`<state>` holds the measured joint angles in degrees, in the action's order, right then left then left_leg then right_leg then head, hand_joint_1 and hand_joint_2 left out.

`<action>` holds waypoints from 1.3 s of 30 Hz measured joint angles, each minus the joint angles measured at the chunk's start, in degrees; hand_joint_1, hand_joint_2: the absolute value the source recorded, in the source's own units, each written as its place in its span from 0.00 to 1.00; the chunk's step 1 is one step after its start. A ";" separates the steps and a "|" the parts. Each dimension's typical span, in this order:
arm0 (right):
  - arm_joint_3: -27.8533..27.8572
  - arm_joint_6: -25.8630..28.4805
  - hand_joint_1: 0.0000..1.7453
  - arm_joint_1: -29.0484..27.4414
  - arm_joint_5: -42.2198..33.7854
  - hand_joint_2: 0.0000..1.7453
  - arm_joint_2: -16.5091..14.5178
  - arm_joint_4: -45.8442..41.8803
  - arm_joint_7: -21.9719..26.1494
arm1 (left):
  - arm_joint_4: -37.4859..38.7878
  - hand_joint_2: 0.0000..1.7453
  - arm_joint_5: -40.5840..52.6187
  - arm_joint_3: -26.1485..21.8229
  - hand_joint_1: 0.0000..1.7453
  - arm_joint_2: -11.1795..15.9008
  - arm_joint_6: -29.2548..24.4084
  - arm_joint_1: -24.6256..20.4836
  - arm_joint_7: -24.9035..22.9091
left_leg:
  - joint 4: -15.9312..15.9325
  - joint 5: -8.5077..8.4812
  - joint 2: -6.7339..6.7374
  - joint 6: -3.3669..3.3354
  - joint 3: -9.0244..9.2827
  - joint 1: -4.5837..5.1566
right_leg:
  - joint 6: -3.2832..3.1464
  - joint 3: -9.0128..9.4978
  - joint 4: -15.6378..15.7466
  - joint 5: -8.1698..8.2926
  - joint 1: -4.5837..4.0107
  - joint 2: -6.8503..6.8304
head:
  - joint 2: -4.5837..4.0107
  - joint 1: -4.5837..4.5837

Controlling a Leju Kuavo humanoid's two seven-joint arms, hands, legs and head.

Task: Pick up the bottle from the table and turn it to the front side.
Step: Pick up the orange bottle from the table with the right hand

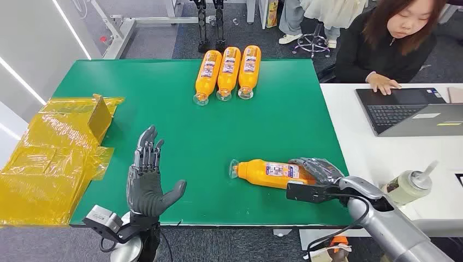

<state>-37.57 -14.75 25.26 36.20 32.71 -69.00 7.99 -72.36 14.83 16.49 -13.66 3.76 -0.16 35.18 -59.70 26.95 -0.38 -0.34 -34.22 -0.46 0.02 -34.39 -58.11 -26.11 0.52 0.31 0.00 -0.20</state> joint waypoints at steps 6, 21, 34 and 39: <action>0.62 5.29 1.00 -1.46 1.89 1.00 0.07 -2.41 0.89 | -0.08 1.00 0.21 -0.16 0.00 0.00 -0.12 0.13 0.01 | 0.01 0.00 0.00 0.00 -0.02 0.00 | 0.00 -0.01 -0.01 0.00 0.00 0.00 | 0.00 0.00; 9.83 12.00 1.00 -8.79 4.37 1.00 -0.82 -20.49 4.30 | 0.12 1.00 -1.19 -1.39 0.00 -0.04 -1.38 -0.04 0.91 | 0.02 0.00 -0.03 0.00 -0.04 -0.01 | 0.01 -0.03 0.00 -0.02 0.00 -0.03 | 0.00 -0.01; 12.56 17.13 1.00 -15.89 7.16 1.00 -7.12 -27.32 8.34 | 4.40 1.00 -5.58 -1.39 0.00 -0.61 0.36 -2.93 0.94 | 0.04 0.00 0.02 0.00 -0.01 -0.02 | 0.00 -0.03 -0.01 -0.01 -0.02 0.01 | 0.00 0.01; 11.71 19.28 1.00 -17.41 8.36 1.00 -11.39 -27.48 8.46 | 5.10 1.00 -12.85 -1.30 0.00 -1.09 9.27 -3.18 0.18 | 0.05 0.00 0.01 0.01 -0.02 -0.03 | -0.01 -0.04 -0.01 -0.02 -0.03 0.00 | 0.00 -0.01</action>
<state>-25.86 4.53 7.85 44.56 21.32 -96.48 16.45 -67.25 1.98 15.20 -14.75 13.03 -3.34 35.36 -59.65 26.95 -0.36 -0.33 -34.23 -0.49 0.00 -34.42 -58.12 -26.14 0.49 0.31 0.00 -0.20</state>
